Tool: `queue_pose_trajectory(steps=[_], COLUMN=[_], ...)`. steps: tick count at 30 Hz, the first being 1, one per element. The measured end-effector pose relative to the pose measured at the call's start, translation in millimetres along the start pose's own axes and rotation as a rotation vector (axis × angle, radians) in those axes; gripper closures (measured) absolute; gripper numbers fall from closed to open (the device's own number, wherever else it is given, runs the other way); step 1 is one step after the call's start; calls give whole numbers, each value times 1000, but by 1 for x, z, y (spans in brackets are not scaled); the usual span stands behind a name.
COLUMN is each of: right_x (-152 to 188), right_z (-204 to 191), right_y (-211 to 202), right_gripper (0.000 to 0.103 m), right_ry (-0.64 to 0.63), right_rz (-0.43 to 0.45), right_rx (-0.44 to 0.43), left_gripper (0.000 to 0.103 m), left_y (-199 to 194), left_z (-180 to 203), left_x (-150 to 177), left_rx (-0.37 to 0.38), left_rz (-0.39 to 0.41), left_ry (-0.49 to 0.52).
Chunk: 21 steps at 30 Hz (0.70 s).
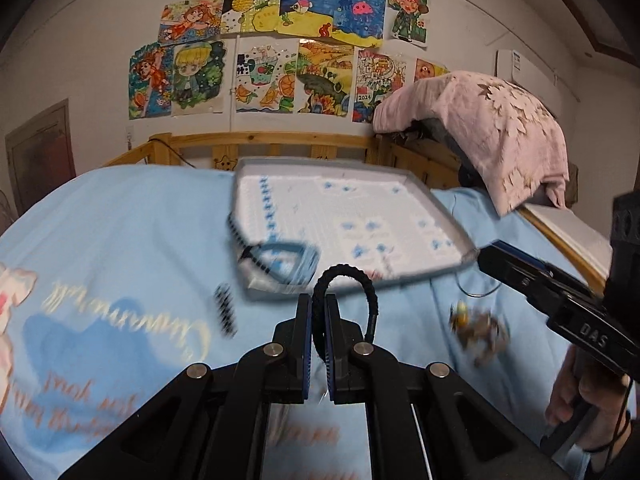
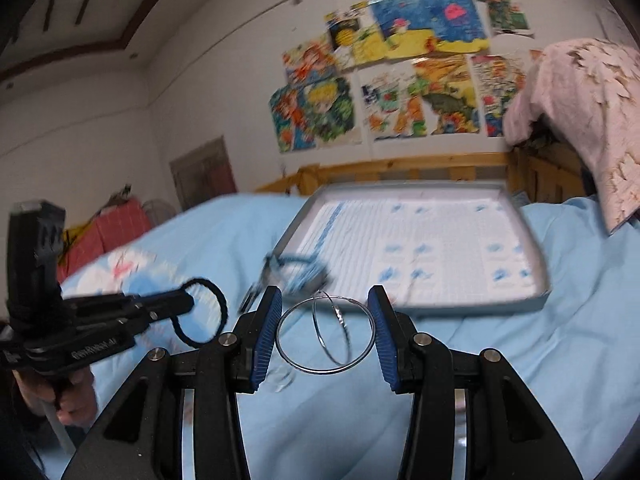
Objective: Organize jewelry
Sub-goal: 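Lower the hair tie into the tray with the left tool while the right tool drops the rings there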
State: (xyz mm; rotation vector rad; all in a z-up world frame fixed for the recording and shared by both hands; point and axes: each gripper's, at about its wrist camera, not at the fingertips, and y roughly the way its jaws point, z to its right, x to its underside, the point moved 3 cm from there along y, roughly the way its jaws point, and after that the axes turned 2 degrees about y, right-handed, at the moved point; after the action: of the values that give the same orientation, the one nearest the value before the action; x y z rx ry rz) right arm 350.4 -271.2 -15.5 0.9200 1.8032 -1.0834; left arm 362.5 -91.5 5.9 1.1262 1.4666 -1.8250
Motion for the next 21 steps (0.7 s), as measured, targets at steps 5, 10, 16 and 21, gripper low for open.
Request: queue_pose_trajectory(steps=[5,10,16,21], right_x=[-19,-30,-31,-20], right_z=[48,92,128,141], right_y=[14,47,88,112], right_gripper=[63,63,63,63], right_ry=[63,98,114,129], right_rz=[6,-9,-40,-70], right_rx=[47,95,136,142], left_gripper=[97,97,97,97], left_y=[47,98,141,152], left_z=[19,38,39,28], left_x=[-26,-36,-21,-9], left_rx=[30,6,-27,-11], left_rz=[1,-13,-75,-101], left_ry=[-106,-101,-91,-154])
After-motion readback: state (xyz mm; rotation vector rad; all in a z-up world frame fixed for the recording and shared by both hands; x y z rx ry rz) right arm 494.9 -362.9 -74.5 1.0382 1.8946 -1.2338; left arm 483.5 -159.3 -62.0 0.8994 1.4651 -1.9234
